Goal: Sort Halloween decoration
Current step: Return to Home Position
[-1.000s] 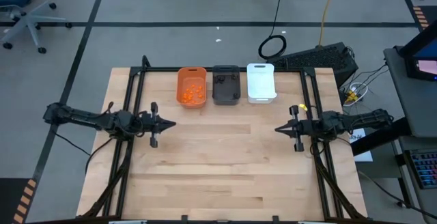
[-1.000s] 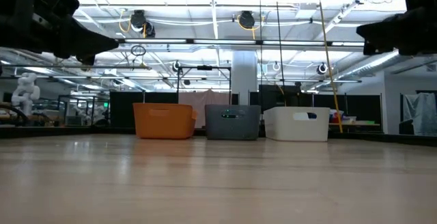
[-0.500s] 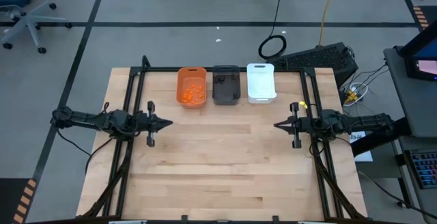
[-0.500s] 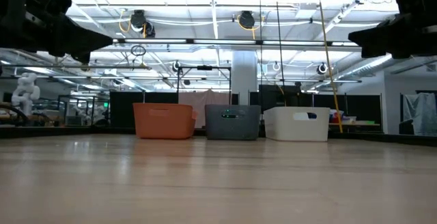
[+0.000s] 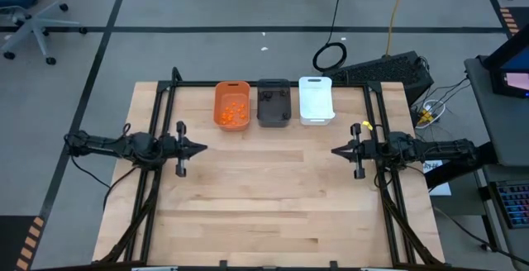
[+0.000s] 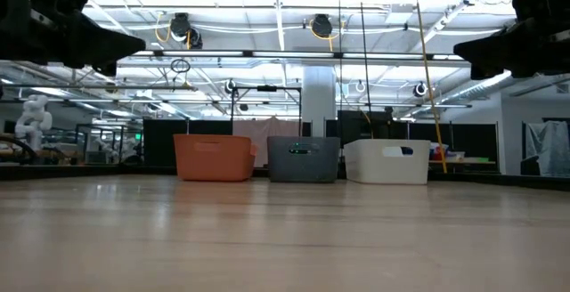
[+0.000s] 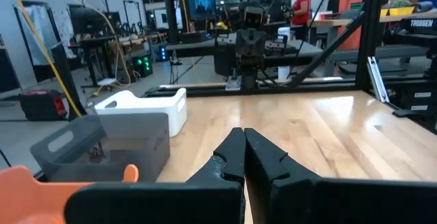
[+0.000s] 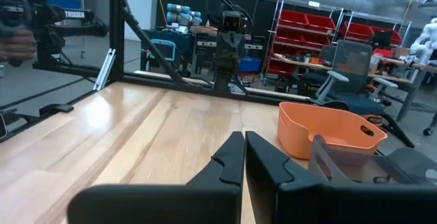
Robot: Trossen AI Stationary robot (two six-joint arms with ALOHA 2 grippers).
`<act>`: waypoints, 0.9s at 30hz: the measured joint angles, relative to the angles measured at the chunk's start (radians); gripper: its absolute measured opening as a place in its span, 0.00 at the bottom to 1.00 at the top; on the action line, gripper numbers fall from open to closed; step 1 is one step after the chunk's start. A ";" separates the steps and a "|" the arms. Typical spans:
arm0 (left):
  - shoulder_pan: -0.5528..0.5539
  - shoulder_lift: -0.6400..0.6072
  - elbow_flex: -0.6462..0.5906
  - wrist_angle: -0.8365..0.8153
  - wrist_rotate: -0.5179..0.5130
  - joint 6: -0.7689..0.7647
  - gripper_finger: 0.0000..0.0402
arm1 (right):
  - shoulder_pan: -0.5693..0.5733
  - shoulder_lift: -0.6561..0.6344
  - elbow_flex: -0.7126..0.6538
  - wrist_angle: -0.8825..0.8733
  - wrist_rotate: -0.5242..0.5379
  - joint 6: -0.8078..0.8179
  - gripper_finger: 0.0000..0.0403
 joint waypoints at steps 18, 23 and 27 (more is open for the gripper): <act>0.071 -0.031 0.000 -0.009 0.052 0.007 0.00 | 0.000 0.000 0.000 0.003 0.002 -0.007 0.00; 0.149 -0.031 0.000 -0.020 0.113 -0.009 0.00 | 0.000 0.000 0.000 0.003 0.002 -0.007 0.00; 0.172 -0.031 0.000 -0.035 0.207 -0.030 0.00 | 0.000 0.000 0.000 0.004 0.002 -0.007 0.00</act>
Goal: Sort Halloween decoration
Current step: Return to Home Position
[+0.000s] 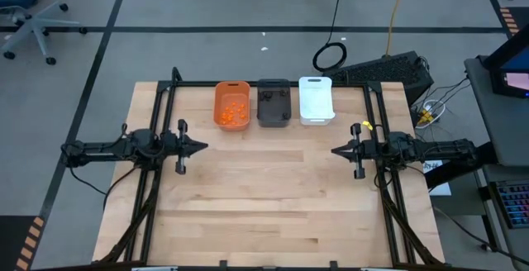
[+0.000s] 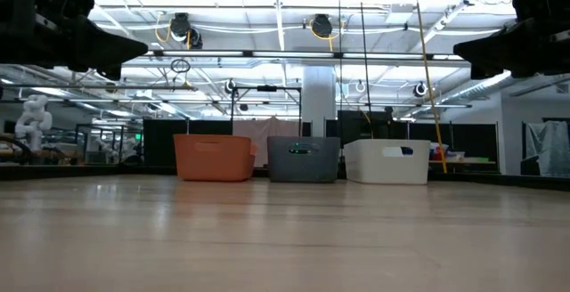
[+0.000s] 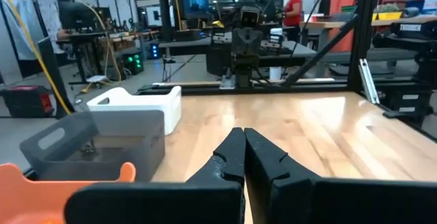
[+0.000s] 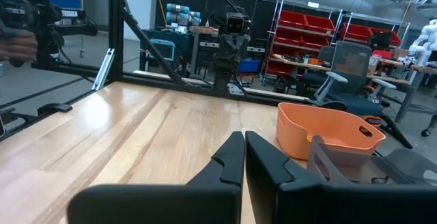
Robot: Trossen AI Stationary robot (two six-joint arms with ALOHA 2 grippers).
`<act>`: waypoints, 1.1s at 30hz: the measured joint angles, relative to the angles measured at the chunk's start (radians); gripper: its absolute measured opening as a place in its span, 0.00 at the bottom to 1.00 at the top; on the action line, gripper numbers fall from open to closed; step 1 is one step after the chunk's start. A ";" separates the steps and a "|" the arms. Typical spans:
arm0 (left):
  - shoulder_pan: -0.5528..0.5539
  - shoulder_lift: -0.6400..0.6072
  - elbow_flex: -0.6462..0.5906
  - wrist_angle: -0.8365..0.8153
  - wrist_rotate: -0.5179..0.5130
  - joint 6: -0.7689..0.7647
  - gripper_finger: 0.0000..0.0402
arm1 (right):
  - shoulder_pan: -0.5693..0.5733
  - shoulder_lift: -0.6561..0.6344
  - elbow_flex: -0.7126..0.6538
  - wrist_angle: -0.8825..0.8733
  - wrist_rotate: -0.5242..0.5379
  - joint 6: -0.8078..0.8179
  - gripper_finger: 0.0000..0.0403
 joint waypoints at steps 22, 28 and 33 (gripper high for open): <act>0.000 0.000 0.000 0.014 -0.014 0.032 0.00 | 0.000 0.000 0.000 0.001 0.000 0.000 0.00; 0.000 0.000 0.000 0.019 -0.014 0.031 0.00 | 0.000 0.000 0.000 0.001 0.000 0.000 0.00; -0.001 0.000 0.000 0.020 -0.014 0.031 0.00 | 0.000 0.000 0.000 0.001 0.000 0.000 0.00</act>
